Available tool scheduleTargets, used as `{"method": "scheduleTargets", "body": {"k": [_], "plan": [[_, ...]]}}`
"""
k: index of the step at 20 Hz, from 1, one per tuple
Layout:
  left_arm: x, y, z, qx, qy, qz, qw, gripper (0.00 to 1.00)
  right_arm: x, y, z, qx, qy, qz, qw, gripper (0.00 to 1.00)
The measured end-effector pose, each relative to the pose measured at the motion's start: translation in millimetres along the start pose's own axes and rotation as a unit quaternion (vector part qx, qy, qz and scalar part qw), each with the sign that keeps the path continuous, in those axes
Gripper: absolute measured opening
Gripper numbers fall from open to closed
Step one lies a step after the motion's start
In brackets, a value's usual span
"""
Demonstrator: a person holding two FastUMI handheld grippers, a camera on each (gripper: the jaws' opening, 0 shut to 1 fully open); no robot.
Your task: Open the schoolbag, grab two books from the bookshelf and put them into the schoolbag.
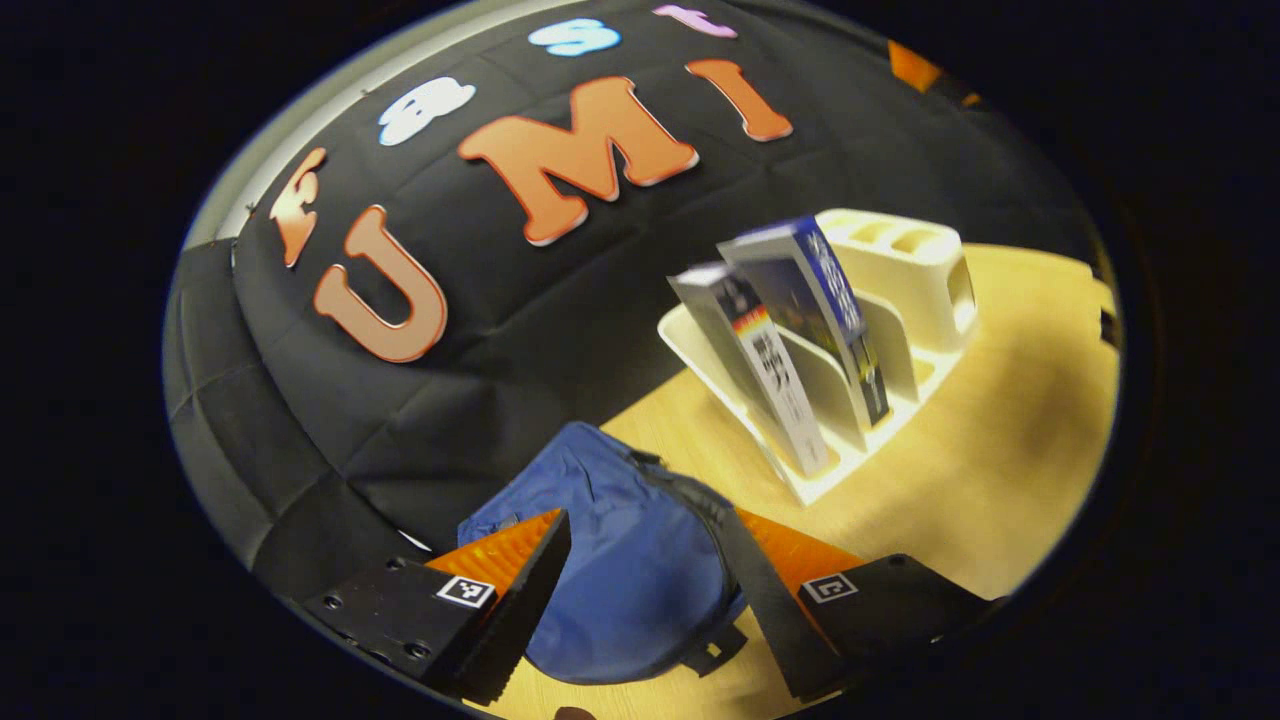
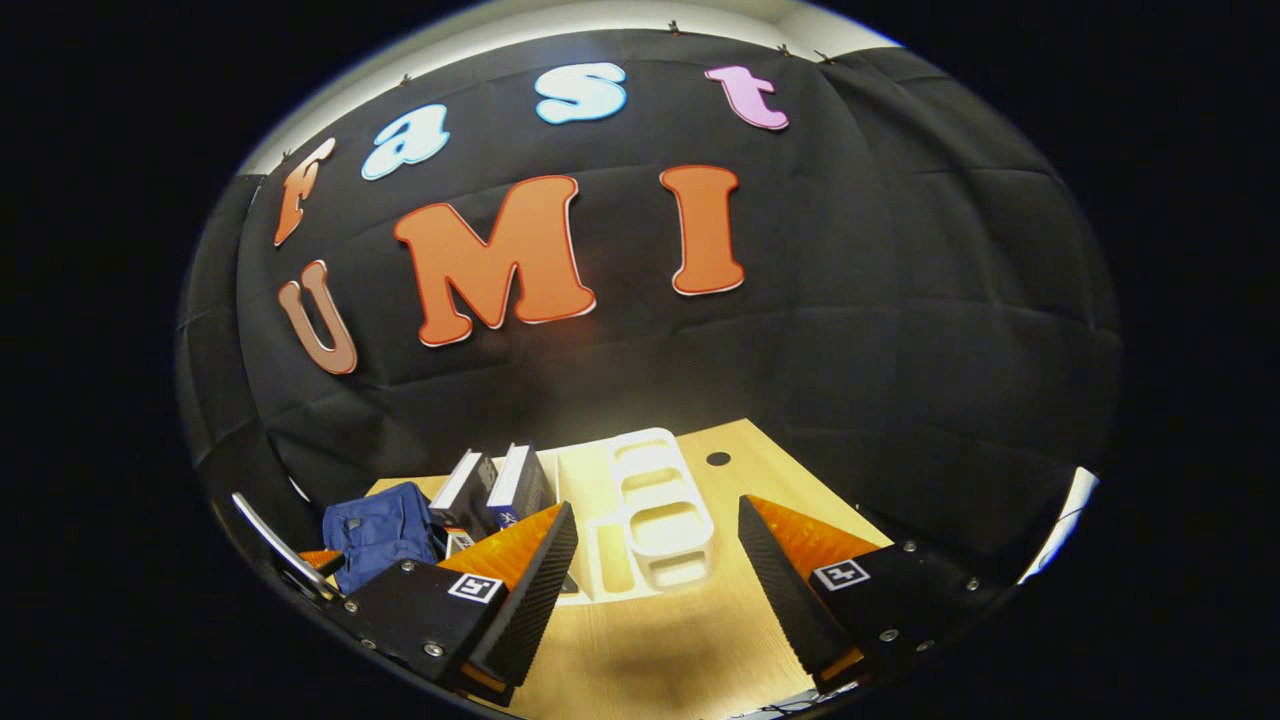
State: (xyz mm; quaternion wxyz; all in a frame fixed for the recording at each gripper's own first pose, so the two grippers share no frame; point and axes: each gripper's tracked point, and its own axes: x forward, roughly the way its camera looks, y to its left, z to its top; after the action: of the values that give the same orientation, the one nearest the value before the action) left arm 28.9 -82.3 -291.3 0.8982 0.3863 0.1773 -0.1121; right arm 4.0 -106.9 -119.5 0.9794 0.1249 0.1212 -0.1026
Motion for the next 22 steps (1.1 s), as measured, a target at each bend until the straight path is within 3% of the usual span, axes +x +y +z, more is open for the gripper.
{"method": "scheduleTargets", "body": {"k": [5, 8, 16, 22], "plan": [[32, -43, -47, 0.061, 0.064, -0.055, 0.995, 0.96, 3, -22, -17, 0.010, 0.026, -0.030, 0.999, 0.97], [41, -38, -66, 0.078, 0.097, -0.038, 0.992, 0.97, 7, -18, -19, 0.001, 0.033, -0.033, 0.999, 0.97], [27, -7, -98, 0.053, 0.140, -0.011, 0.989, 0.97, 22, 6, -31, -0.010, 0.051, -0.004, 0.999, 0.97], [33, 5, -118, 0.036, 0.182, -0.022, 0.982, 0.97, 29, 16, -32, -0.012, 0.054, 0.009, 0.998, 0.97]]}}
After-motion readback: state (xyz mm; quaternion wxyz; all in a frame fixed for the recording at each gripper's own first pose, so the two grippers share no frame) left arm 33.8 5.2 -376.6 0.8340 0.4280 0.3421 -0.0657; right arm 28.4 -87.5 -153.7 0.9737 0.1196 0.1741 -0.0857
